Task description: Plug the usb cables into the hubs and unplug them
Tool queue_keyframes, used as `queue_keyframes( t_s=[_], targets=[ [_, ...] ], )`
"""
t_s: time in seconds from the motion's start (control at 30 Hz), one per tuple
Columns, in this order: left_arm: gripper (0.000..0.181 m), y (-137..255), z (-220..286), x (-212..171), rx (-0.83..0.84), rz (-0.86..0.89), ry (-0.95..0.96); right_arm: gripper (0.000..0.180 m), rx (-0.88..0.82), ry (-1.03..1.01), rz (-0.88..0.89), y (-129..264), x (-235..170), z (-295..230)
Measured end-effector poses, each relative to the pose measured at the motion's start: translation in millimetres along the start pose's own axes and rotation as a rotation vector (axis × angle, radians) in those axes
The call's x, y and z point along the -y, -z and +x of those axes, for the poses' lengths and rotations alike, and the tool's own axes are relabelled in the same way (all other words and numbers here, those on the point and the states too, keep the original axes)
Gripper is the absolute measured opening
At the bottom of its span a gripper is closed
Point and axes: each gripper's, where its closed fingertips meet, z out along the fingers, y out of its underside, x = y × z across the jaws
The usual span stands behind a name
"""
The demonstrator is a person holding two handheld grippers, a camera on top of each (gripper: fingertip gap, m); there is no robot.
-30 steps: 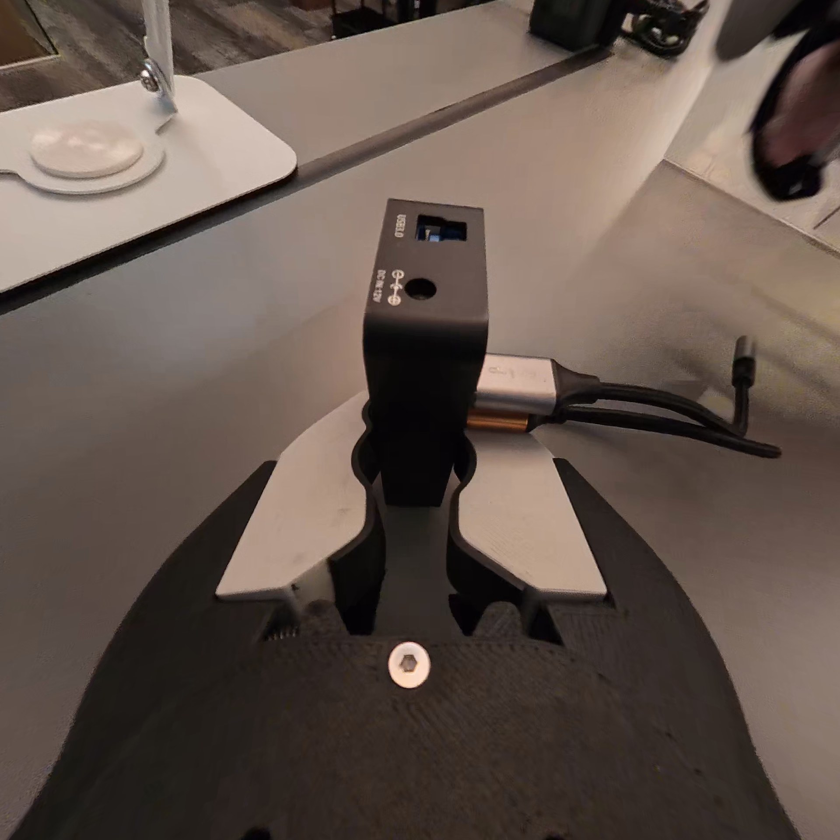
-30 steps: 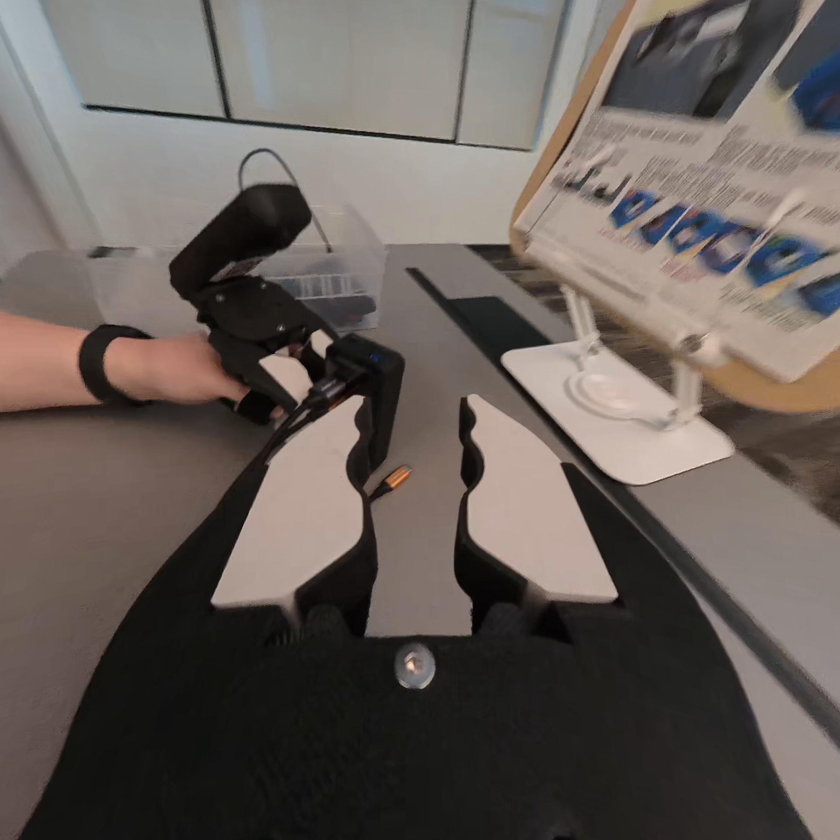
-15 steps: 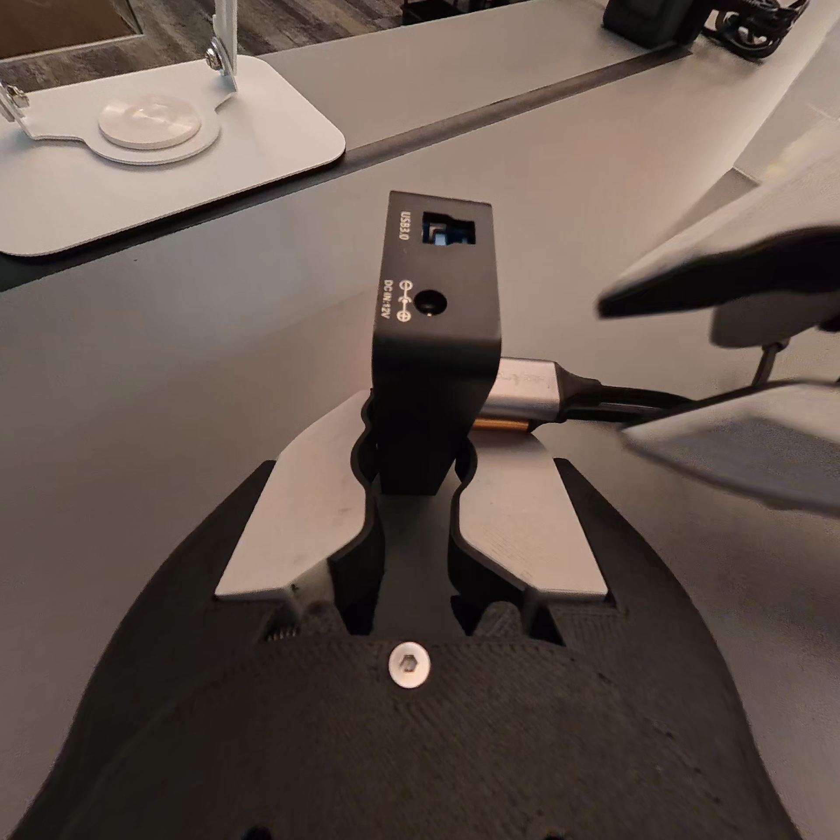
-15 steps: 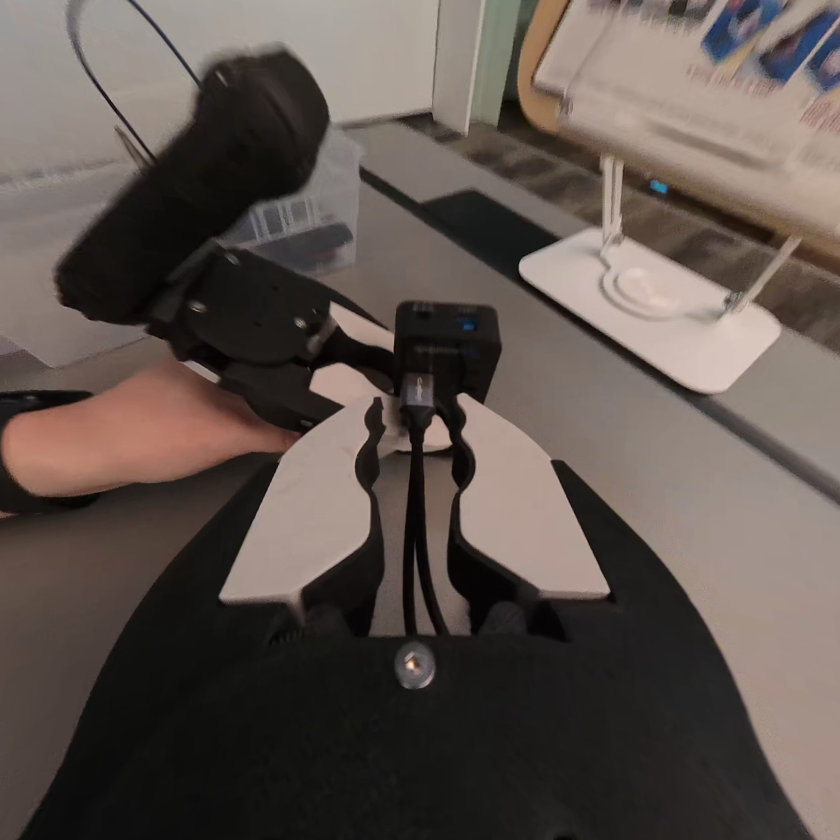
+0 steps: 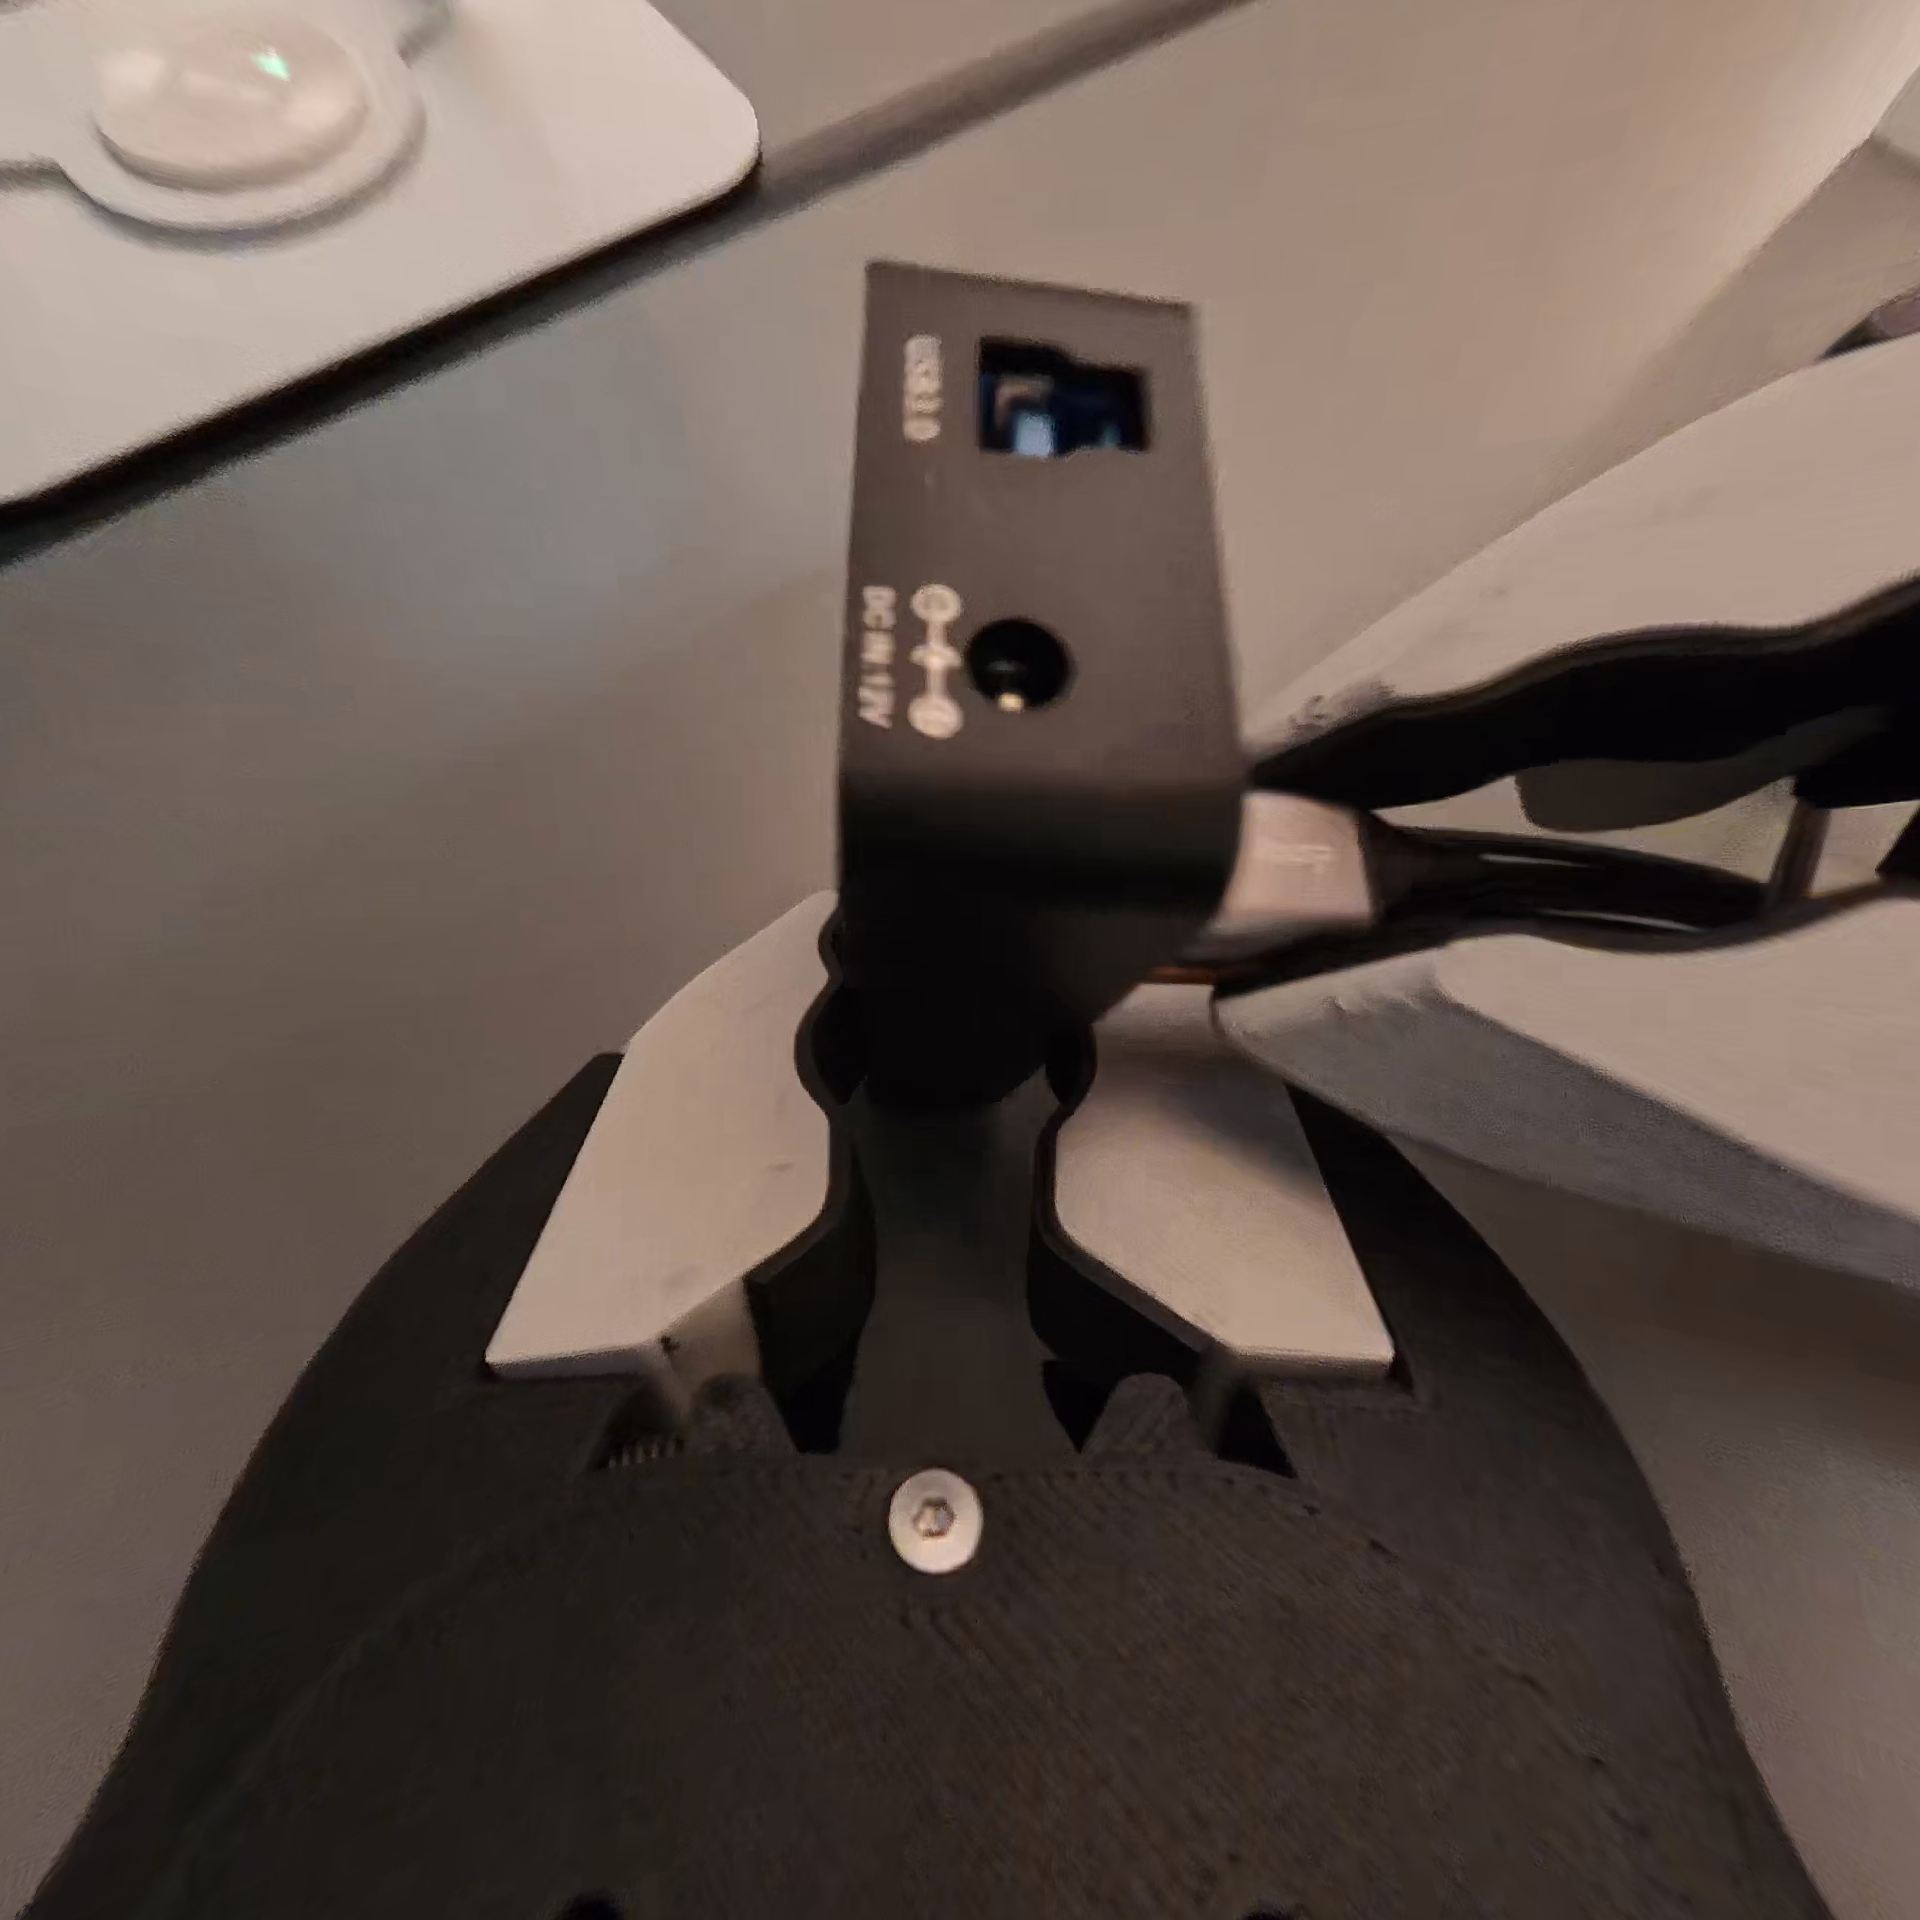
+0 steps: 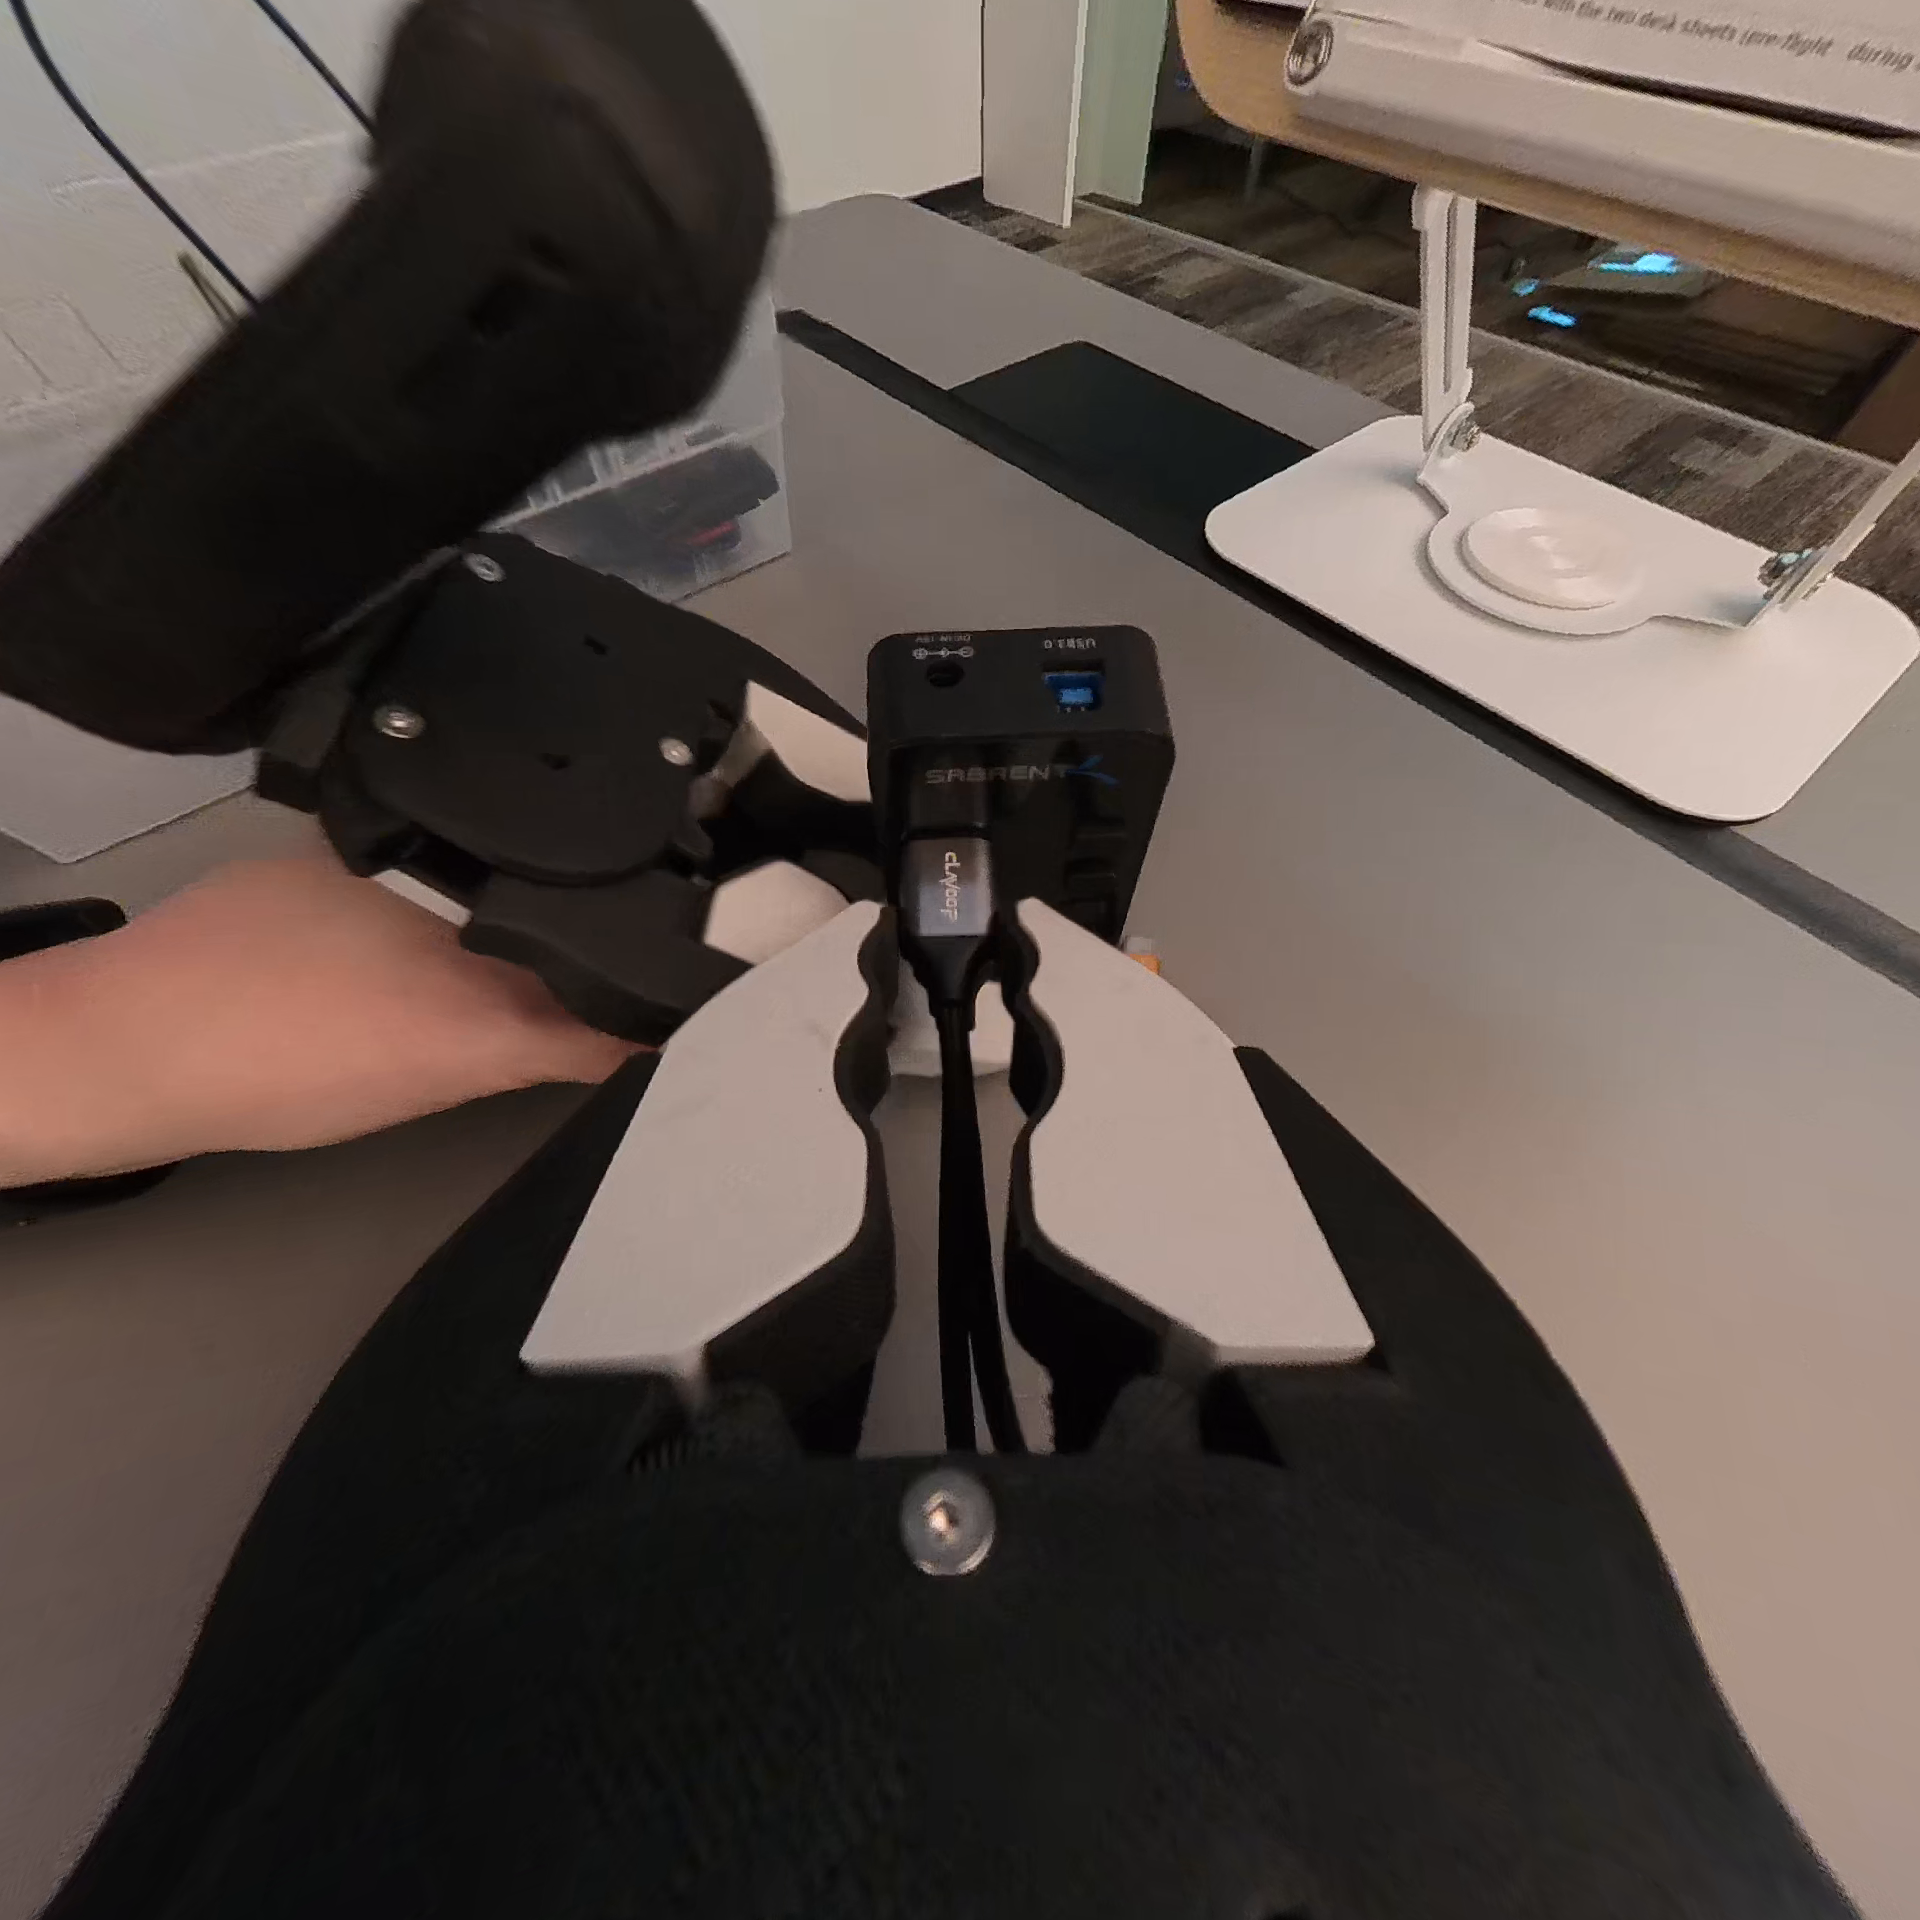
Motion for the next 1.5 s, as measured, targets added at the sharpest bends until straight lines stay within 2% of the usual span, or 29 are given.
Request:
queue_keyframes(
  t_s=[0.2, 0.33, 0.47, 0.53, 0.8, 1.0, 1.27, 1.4, 1.5],
  targets=[
    [0.029, -1, 2, 1, -0.018, -0.001, -0.01, 0.022, -0.009, -0.034, 0.039, -2, 2, 3],
    [0.029, -2, 1, 1, -0.024, 0.0, 0.006, 0.018, 0.002, -0.042, 0.068, -3, 5, 1],
    [0.036, 2, 0, 13, -0.014, 0.077, -0.001, 0.018, 0.008, -0.039, 0.045, -4, 3, -1],
    [0.029, 0, 0, 13, -0.008, 0.073, -0.023, 0.018, 0.007, -0.046, 0.056, -3, 4, 0],
    [0.029, -3, 0, 15, -0.041, 0.07, -0.005, 0.018, -0.013, -0.095, 0.094, -5, 7, 4],
    [0.03, -4, 4, 17, -0.126, 0.077, 0.091, 0.018, -0.103, -0.008, 0.11, -6, 12, 6],
    [0.03, -6, 4, 17, -0.066, 0.064, 0.01, 0.018, -0.066, -0.009, 0.104, -2, 5, 7],
    [0.03, -8, 5, 18, -0.07, 0.065, 0.006, 0.018, -0.149, -0.043, 0.108, 0, 5, 10],
    [0.03, -8, 5, 18, -0.075, 0.066, -0.012, 0.019, -0.138, -0.047, 0.105, 0, 4, 9]
  ],
)
